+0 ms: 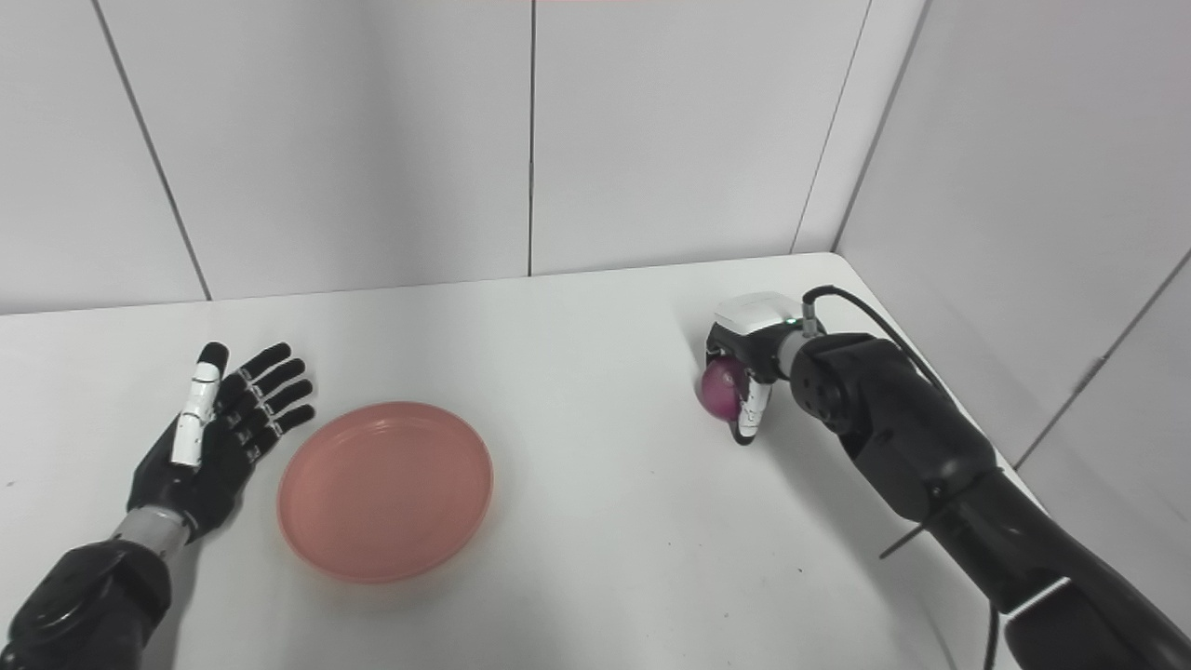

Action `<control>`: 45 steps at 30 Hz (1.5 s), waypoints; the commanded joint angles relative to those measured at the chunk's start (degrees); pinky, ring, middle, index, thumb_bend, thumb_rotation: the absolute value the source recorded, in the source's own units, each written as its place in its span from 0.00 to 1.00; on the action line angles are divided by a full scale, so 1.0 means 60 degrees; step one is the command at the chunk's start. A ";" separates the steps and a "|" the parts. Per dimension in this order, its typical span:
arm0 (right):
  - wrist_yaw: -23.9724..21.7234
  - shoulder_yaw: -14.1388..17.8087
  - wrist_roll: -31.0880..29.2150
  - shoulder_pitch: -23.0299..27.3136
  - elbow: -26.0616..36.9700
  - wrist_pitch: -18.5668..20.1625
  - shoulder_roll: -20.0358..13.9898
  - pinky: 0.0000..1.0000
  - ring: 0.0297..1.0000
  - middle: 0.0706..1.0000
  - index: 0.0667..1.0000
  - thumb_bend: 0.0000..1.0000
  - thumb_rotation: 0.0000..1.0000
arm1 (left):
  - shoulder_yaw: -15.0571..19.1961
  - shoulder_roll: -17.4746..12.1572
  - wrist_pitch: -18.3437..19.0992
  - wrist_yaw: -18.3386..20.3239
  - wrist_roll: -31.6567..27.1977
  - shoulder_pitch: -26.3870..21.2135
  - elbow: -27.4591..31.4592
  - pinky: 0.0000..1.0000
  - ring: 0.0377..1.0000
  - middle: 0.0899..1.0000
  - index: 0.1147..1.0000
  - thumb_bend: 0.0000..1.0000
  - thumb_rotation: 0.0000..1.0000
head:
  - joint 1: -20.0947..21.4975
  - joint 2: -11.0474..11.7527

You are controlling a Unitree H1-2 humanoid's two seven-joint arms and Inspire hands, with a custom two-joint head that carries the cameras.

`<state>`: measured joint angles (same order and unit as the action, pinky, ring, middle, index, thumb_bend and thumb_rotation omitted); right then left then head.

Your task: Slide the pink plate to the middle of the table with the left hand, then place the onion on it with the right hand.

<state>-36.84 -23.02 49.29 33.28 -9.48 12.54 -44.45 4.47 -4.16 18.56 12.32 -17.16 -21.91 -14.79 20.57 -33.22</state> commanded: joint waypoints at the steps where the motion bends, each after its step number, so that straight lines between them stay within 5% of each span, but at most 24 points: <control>1: -0.0178 0.0110 -0.0061 0.0244 0.0181 -0.0284 -0.0322 0.36 0.42 0.43 0.47 0.52 0.01 | -0.0032 -0.0094 0.0255 -0.0199 0.0230 0.0238 -0.0478 0.82 0.85 0.83 0.77 0.64 0.86 | -0.0004 -0.0008; 26: -0.1598 0.0315 -0.0229 0.2035 0.2410 -0.0660 -0.0147 0.33 0.39 0.44 0.46 0.53 0.01 | -0.0151 0.0076 0.0026 -0.0303 0.0354 0.0226 -0.0728 0.81 0.83 0.82 0.76 0.65 0.87 | -0.0292 0.0028; 35: -0.1652 0.0299 -0.0331 0.2362 0.2793 -0.0809 0.0374 0.32 0.37 0.42 0.47 0.53 0.01 | -0.0289 0.0281 -0.0374 -0.0356 0.0576 0.0204 -0.1092 0.80 0.82 0.82 0.74 0.65 0.88 | -0.1296 0.0165; 45: -0.1284 -0.0019 -0.0302 0.2621 0.2362 -0.1120 0.1673 0.30 0.35 0.39 0.48 0.52 0.01 | -0.0504 0.0677 -0.0729 -0.0585 0.0909 0.0161 -0.1277 0.84 0.84 0.83 0.76 0.63 0.93 | -0.2630 0.0407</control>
<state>-46.76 -23.83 47.55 45.04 4.45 8.14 -34.41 2.02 -0.66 11.60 9.85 -12.74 -23.14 -19.12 4.84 -30.76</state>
